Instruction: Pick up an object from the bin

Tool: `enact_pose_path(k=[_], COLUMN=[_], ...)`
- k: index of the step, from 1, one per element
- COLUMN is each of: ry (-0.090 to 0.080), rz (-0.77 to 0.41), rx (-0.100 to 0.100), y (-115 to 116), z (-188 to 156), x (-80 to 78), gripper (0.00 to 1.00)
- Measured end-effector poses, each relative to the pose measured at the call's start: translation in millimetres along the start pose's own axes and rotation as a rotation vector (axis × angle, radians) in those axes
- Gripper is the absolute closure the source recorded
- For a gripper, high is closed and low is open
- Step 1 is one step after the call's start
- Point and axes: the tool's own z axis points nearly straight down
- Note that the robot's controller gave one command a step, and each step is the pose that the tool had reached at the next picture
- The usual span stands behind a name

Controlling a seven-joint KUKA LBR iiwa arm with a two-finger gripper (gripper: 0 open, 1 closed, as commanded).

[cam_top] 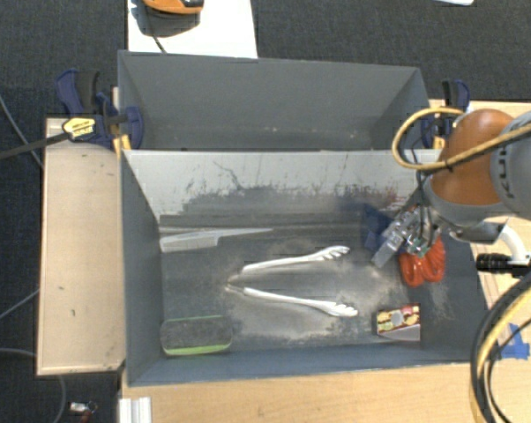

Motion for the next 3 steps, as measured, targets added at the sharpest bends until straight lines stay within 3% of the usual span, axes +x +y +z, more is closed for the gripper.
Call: enact_pose_path(k=[1, 2, 3], ry=[0.017, 0.023, 0.036], rz=[0.116, 0.206, 0.204], rx=[0.007, 0.002, 0.009], y=[5.2, 5.0, 7.2], z=[-0.4, -0.5, -0.4], x=[4.6, 10.6, 8.8], gripper=[1.00, 1.00, 1.00])
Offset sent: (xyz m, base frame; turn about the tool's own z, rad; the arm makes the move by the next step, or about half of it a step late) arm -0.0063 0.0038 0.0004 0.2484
